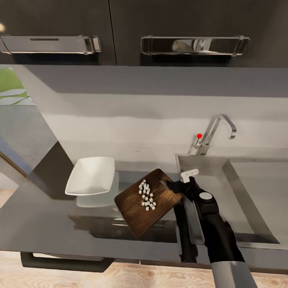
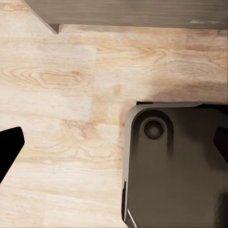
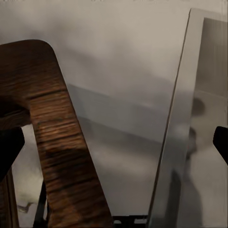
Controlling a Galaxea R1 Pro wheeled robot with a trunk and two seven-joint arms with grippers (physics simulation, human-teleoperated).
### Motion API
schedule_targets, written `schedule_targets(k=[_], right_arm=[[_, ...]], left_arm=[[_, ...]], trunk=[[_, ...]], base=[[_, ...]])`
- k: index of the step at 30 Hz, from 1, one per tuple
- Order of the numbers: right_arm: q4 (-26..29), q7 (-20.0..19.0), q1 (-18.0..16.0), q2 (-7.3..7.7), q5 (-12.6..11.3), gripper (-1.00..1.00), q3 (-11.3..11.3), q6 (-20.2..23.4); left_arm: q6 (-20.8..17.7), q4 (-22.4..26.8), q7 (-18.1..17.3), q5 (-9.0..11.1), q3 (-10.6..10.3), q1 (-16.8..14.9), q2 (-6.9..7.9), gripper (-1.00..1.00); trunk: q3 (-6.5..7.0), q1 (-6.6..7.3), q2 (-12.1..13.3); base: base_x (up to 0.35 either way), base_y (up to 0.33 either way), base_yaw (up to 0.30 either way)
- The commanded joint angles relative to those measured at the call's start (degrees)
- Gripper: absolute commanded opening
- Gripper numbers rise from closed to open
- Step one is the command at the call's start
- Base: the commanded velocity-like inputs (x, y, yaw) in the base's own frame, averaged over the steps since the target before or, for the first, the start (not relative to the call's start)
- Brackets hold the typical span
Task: In the kitchen, take the Vidalia onion out of the sink, dice it on the chopping board with the paring knife, put the diced onion into the bowl on the countertop, then place both the paring knife and the chopping board into the sink.
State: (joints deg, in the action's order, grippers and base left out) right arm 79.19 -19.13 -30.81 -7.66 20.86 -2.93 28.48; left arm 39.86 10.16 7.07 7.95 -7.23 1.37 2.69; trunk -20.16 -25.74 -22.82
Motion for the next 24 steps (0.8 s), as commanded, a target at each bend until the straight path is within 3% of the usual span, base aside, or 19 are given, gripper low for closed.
schedule_targets(k=[1,24], right_arm=[[0.1,-0.6,0.0,-0.07,0.6,1.0,-0.1,0.2],[0.1,-0.6,0.0,-0.07,0.6,1.0,-0.1,0.2]], left_arm=[[0.1,0.1,0.2,0.5,-0.5,0.0,0.03,1.0],[0.0,0.1,0.2,0.5,-0.5,0.0,0.03,1.0]], trunk=[[-0.14,-0.04,-0.1],[-0.58,-0.04,-0.1]], base=[[0.059,0.052,0.0],[0.004,0.004,0.0]])
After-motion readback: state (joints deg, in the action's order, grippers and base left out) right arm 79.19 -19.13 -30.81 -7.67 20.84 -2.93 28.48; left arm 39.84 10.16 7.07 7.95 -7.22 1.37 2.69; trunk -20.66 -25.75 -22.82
